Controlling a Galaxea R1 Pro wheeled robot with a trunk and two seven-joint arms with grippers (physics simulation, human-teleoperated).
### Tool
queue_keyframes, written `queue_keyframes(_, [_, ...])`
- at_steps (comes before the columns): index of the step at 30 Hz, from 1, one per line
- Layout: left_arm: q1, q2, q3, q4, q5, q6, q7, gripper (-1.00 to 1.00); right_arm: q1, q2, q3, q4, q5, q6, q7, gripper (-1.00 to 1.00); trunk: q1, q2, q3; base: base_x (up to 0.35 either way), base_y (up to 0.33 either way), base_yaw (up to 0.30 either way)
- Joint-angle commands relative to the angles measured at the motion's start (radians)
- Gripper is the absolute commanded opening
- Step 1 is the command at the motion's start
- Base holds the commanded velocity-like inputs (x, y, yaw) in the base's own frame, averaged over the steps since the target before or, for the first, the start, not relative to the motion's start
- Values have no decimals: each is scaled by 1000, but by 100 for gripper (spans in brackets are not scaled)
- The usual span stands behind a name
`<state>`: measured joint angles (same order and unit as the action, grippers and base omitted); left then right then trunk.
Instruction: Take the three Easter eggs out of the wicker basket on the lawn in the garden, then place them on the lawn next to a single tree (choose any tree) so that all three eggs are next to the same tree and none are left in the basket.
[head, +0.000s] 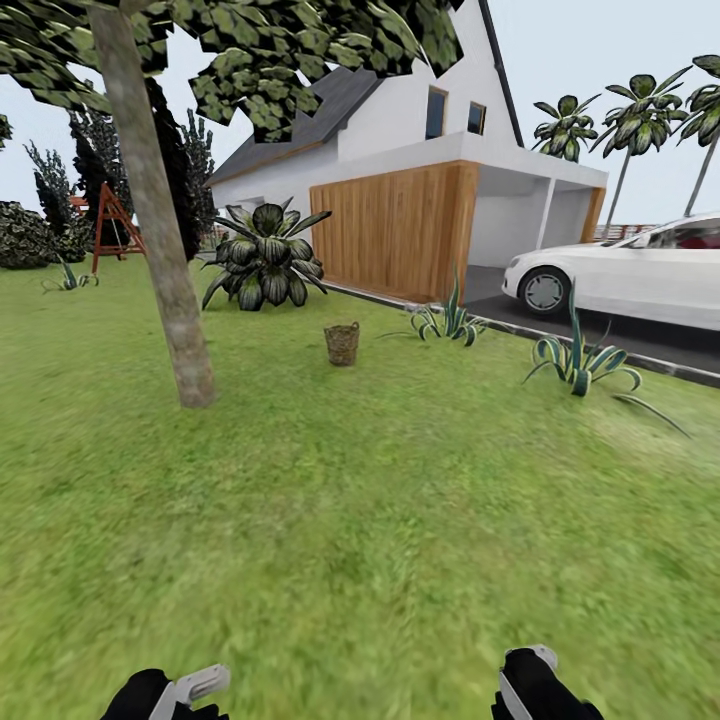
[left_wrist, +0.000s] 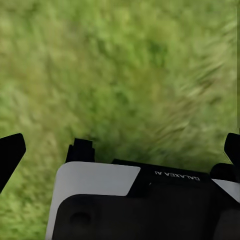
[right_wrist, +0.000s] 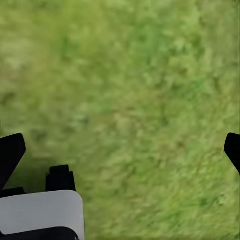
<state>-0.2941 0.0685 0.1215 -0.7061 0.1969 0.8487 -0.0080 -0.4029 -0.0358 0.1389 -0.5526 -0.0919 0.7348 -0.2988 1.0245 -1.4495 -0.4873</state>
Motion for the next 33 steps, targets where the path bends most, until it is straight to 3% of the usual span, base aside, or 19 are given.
queue_keyframes(1, [0,0,3,-1,3,5,-1,100,-1,-2,7,-1,-10,5,-8,100,0,-1,-1,291,0,0])
queue_keyframes(7, [0,0,6,-1,4,6,-1,100,-1,0,7,-2,-15,6,-9,100,0,-1,-1,328,0,27])
queue_keyframes(17, [0,-1,4,-1,3,6,0,100,-1,-9,2,2,-14,7,-8,100,0,-1,-1,344,0,215])
queue_keyframes(33, [0,-1,1,-1,1,4,0,100,-1,-12,3,-2,-12,6,-10,100,0,-1,-1,345,-26,13])
